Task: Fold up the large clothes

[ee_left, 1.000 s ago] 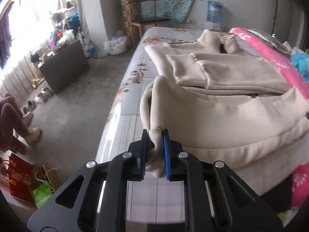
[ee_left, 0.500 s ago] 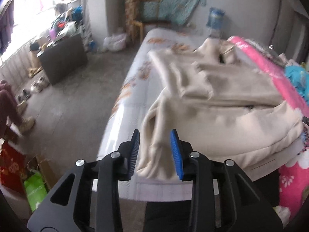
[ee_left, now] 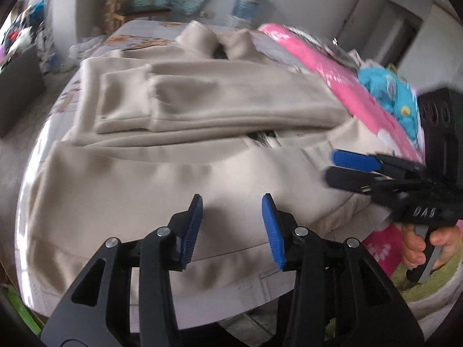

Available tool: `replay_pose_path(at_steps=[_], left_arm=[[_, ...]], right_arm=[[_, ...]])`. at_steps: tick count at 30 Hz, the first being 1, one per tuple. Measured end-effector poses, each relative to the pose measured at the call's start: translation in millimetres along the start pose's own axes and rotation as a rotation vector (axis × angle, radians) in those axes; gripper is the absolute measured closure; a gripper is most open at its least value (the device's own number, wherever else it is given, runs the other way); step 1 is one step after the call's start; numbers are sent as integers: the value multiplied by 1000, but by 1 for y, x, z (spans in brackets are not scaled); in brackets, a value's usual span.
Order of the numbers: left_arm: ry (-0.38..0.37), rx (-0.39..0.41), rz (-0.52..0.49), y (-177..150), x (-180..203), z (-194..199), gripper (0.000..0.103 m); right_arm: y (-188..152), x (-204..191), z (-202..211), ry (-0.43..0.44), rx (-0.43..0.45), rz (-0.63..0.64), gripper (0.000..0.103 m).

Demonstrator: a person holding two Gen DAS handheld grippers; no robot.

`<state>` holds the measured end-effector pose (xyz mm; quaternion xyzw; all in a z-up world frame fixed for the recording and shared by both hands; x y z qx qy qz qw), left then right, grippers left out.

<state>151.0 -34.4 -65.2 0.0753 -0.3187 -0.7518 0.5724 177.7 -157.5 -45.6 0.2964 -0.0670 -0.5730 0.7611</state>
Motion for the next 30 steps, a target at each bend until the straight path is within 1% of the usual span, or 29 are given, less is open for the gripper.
replay_pose_path(at_steps=[2, 3, 5, 6, 7, 8, 9, 10, 12, 13, 14, 17, 19, 21, 23, 25, 26, 27, 29, 30], left_arm=[[53, -8, -31, -3, 5, -9, 63], [77, 5, -44, -4, 6, -10, 64], [129, 16, -78, -5, 9, -11, 72], [155, 22, -99, -6, 9, -11, 79], [175, 32, -124, -7, 10, -10, 85], [171, 38, -136, -8, 12, -10, 89], [165, 40, -141, -8, 12, -7, 98], [167, 43, -147, -8, 12, -6, 100], [182, 55, -168, -8, 13, -4, 101], [178, 65, -167, -6, 14, -2, 102], [171, 86, -162, -2, 14, 3, 102], [172, 171, -170, 15, 15, 24, 102], [188, 192, -182, 23, 14, 26, 102], [200, 185, -184, 25, 11, 18, 102], [189, 169, -161, 27, 7, 12, 102], [193, 209, -171, 32, 9, 21, 102], [208, 241, -193, 34, 12, 28, 102], [219, 252, -206, 34, 13, 30, 102], [235, 230, -209, 33, 11, 20, 102], [237, 199, -204, 31, 8, 10, 102]], right_arm=[[-2, -4, -13, -17, -33, 14, 48], [-4, -6, -18, -27, -48, 18, 48], [-7, -7, -23, -57, -60, 46, 50], [-9, -6, -22, -66, -62, 60, 51], [-10, -8, -22, -67, -67, 74, 59], [-10, -9, -22, -69, -71, 83, 67], [-10, -9, -22, -75, -76, 91, 71], [-9, -8, -22, -82, -77, 95, 79], [-7, -10, -20, -76, -68, 98, 89], [-5, -11, -17, -76, -61, 93, 98], [-2, -12, -14, -84, -51, 91, 98], [13, -17, 2, -112, 18, 107, 99], [22, -18, 4, -129, 45, 115, 99], [25, -14, -6, -141, 33, 108, 99], [28, -13, -8, -151, 35, 104, 99], [33, -17, -1, -162, 63, 118, 99], [36, -18, 2, -167, 75, 124, 99], [37, -18, 1, -172, 77, 126, 99], [37, -14, -11, -186, 57, 130, 99], [35, -12, -19, -190, 40, 130, 99]])
Point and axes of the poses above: each gripper's, at about its wrist camera, not at the fingertips, and z roughly against the way its jaws point, x to its right, y to its top, the point moved 7 cm from there along -z, roughly the way its jaws point, and after that the axes turned 2 degrees about -x, right-handed, at the moved point
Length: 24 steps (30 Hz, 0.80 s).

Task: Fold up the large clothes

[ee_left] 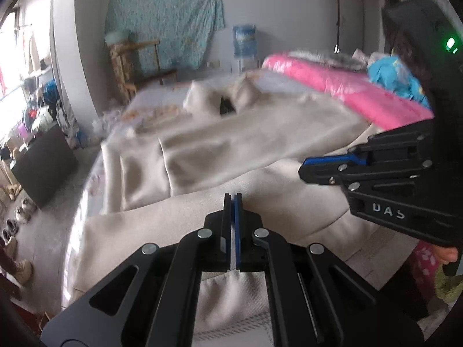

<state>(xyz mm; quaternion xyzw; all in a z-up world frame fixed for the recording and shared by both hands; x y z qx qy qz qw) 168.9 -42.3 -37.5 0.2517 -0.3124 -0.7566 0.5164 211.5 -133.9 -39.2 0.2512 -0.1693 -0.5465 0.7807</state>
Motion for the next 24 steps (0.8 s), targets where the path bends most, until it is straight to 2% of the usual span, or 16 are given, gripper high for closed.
replay_pose_path(at_steps=[2, 4, 6, 9, 10, 12, 15, 17, 18, 19, 20, 21, 24], left_arm=[[-12, -65, 6, -11, 0, -19, 102], [-23, -84, 9, -14, 0, -22, 101], [-49, -63, 26, -10, -3, -14, 100], [-128, -13, 49, -1, -3, -2, 100], [-170, -11, 48, 1, 1, -2, 100], [-206, -44, 34, -1, 12, -9, 100], [-176, -132, 15, -12, 20, -33, 100], [-184, -134, 36, -12, 19, -34, 100], [-184, -138, 38, -13, 19, -34, 100], [-182, -140, 43, -13, 18, -33, 100], [-183, -140, 45, -15, 18, -33, 100], [-183, -140, 46, -16, 17, -32, 100], [-177, -139, 40, -16, 18, -32, 100]], right_arm=[[-7, 1, -15, -10, -32, 10, 99], [-11, 0, -21, -16, -37, 17, 99], [-11, 1, -21, -13, -29, 8, 99], [-11, 4, -23, 8, -20, -15, 99], [-11, 5, -24, 18, -15, -26, 99], [-10, 6, -24, 33, -10, -41, 99], [-13, 12, -18, 88, -16, -82, 99], [-17, 22, -5, 113, -6, -117, 93], [-20, 32, 4, 90, 4, -130, 91], [-24, 48, 17, 36, 22, -147, 81], [-28, 62, 27, -9, 35, -164, 67], [-33, 79, 37, -61, 47, -186, 62], [-52, 136, 60, -209, 39, -270, 59]])
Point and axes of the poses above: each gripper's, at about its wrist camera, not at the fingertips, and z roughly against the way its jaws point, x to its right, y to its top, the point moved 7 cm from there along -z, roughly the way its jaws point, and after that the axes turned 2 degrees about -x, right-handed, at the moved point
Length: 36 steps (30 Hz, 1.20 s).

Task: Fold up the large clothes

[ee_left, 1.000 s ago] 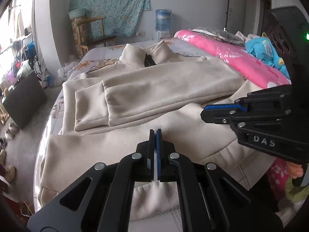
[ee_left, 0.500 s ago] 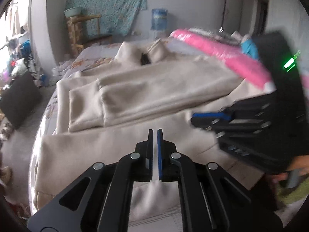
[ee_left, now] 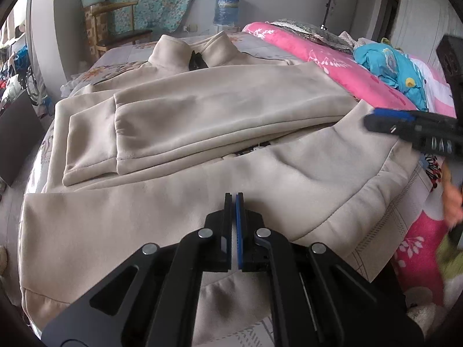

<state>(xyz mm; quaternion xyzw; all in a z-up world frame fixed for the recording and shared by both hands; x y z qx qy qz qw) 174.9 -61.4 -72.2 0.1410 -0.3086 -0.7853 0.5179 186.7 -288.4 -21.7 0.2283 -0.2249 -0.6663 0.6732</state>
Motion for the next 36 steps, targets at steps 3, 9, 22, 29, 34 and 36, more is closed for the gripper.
replay_pose_path(at_steps=[3, 9, 22, 29, 34, 36], left_arm=[[11, 4, -10, 0, 1, 0, 100], [26, 2, -22, 2, 1, -2, 100], [33, 21, -34, 1, 0, -3, 100], [39, 20, -46, 2, 1, -2, 100], [39, 20, -49, 3, 2, -2, 100], [39, 20, -49, 3, 2, -2, 100]], right_arm=[[-3, 31, -3, -57, -13, -38, 59], [-9, 39, -18, -116, -34, 14, 87], [0, 57, -43, -135, 19, -45, 97], [10, 69, 15, -102, 96, -126, 78], [-2, 36, 51, 38, 110, -52, 77], [-20, 13, 43, 84, 49, 19, 77]])
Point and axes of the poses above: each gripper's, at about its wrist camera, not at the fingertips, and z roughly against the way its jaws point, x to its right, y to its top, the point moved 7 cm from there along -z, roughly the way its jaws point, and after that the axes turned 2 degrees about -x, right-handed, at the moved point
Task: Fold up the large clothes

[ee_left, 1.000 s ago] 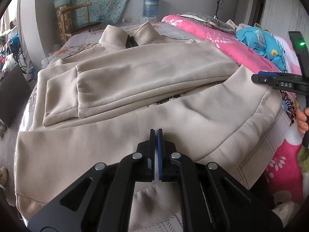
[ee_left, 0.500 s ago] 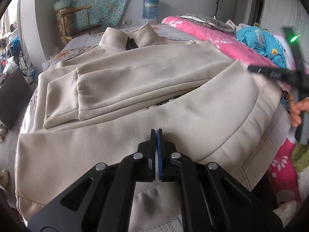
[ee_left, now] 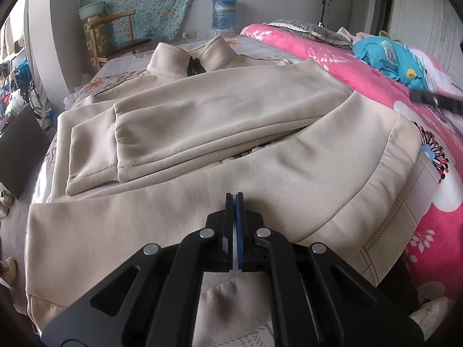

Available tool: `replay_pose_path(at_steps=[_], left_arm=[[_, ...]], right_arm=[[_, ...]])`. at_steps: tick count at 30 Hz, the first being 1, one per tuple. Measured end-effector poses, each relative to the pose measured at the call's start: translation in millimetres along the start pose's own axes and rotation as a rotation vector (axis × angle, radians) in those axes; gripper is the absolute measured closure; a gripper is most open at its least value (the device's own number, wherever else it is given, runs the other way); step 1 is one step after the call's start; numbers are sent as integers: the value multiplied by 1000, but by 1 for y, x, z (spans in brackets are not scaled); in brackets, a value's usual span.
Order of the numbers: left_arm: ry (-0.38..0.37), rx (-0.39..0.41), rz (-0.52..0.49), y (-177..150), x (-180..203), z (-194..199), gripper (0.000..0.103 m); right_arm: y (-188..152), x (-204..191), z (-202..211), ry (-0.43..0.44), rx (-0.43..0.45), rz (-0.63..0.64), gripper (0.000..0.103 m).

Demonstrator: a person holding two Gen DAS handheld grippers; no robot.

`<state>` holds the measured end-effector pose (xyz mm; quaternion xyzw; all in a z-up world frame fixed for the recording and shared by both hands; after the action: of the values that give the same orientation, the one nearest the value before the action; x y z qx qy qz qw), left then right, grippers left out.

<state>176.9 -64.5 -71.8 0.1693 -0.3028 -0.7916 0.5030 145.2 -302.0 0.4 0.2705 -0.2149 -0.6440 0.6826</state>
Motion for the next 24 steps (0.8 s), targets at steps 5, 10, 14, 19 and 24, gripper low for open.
replay_pose_path(at_steps=[5, 10, 14, 19, 24], left_arm=[[-20, -8, 10, 1, -1, 0, 100], [-71, -21, 44, 1, -7, -2, 100], [-89, -26, 56, 1, -9, -3, 100], [-106, -36, 73, 1, -10, -5, 100], [-124, -45, 84, 1, -12, -6, 100]], right_arm=[[-45, 24, -41, -127, -170, -34, 83], [-37, 35, -32, -105, -154, -145, 97], [-12, -26, -7, 27, -46, -5, 93], [-19, -98, -22, 188, -70, 130, 93], [-46, -109, -59, 123, -152, 181, 94]])
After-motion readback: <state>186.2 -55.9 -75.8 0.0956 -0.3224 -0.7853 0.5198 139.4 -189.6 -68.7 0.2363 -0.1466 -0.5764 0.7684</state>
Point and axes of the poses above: each gripper's, at about its wrist camera, not at the fingertips, and z roughly against the way its jaws point, x to its right, y to its top, the point moved 7 cm from there along -z, roughly the way its jaws point, and after that the axes turned 2 degrees about -x, right-handed, at the moved point
